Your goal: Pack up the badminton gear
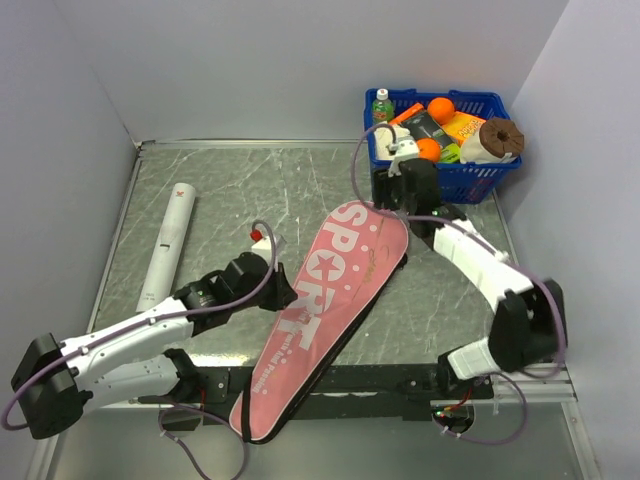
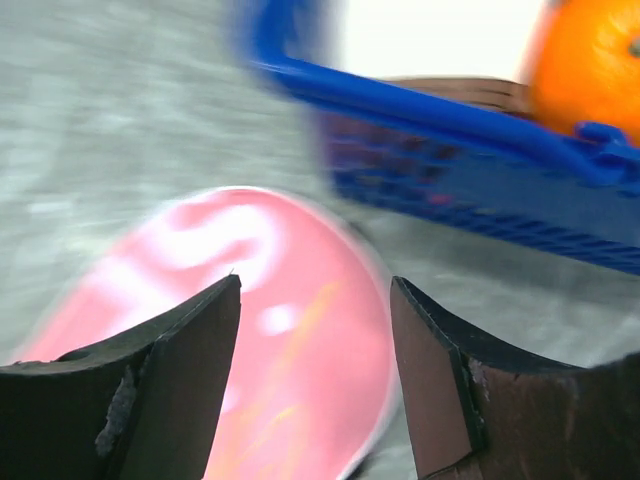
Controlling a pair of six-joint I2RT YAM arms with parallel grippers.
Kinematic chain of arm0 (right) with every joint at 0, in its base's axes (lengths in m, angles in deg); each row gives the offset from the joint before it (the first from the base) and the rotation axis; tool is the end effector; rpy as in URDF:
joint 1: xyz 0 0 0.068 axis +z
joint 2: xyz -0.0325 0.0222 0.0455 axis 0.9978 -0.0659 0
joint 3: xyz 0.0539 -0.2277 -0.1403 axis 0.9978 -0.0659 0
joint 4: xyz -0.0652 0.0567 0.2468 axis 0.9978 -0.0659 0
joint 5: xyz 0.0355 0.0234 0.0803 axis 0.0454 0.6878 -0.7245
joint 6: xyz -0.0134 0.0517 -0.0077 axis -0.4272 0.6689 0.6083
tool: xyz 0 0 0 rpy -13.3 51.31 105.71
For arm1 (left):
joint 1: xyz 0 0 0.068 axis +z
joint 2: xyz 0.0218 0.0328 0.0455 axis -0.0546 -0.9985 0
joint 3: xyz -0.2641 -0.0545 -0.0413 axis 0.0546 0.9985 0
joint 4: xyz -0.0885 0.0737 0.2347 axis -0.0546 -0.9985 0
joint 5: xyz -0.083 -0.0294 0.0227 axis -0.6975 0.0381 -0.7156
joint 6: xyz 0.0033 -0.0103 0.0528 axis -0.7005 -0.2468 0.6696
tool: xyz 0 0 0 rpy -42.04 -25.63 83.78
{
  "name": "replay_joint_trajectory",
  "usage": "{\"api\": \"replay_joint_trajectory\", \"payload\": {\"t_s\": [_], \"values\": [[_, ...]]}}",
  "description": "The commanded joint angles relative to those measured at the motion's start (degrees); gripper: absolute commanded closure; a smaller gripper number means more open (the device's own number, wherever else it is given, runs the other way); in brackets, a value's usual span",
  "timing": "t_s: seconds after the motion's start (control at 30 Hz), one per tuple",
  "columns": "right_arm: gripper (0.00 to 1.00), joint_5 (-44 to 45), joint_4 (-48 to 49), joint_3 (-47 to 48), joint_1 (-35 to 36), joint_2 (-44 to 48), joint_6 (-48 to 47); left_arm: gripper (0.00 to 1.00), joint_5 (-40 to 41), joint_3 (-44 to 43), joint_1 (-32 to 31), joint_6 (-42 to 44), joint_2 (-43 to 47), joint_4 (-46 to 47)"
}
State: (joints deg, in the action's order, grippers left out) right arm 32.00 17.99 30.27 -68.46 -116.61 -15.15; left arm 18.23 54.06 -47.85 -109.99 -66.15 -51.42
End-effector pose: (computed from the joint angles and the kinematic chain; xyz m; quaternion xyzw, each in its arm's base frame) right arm 0.3281 0.1026 0.2939 -0.1224 0.8331 0.0475 0.5373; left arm 0.1361 -0.1663 0.2327 0.0779 0.8873 -0.3151 0.3277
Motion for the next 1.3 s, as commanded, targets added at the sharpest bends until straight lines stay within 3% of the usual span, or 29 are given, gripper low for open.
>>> {"api": "replay_joint_trajectory", "payload": {"t_s": [0.0,0.1,0.23,0.43,0.6,0.8,1.03,1.27], "values": [[0.30,-4.4,-12.7,-4.3,11.7,10.1,7.1,0.88,2.6,-4.5,0.0,0.6,3.3,-3.4],[0.30,-3.3,-15.8,-10.5,17.0,16.5,14.6,0.87,2.3,-4.6,-0.1,-0.4,4.6,-5.4],[0.29,-7.5,-17.6,-17.6,17.8,22.4,24.0,0.88,-0.7,-2.1,0.0,-1.8,4.8,-5.7],[0.30,0.1,-17.5,-24.1,18.0,23.0,32.3,0.93,-15.1,3.8,-1.7,-1.2,1.0,5.1],[0.29,7.3,-19.7,-24.0,17.1,20.6,38.8,0.91,-12.4,3.6,-9.6,-3.7,-4.7,7.6],[0.27,12.4,-19.0,-26.9,14.0,21.0,46.5,0.91,-10.4,1.5,-14.0,-7.1,-13.0,8.6],[0.25,15.4,-15.9,-29.5,11.2,19.3,53.0,0.92,-5.5,1.3,-14.8,-11.1,-19.6,7.0],[0.27,12.2,-8.8,-28.9,7.4,9.3,59.8,0.92,-1.9,0.5,-14.6,-12.7,-22.8,4.0]]}}
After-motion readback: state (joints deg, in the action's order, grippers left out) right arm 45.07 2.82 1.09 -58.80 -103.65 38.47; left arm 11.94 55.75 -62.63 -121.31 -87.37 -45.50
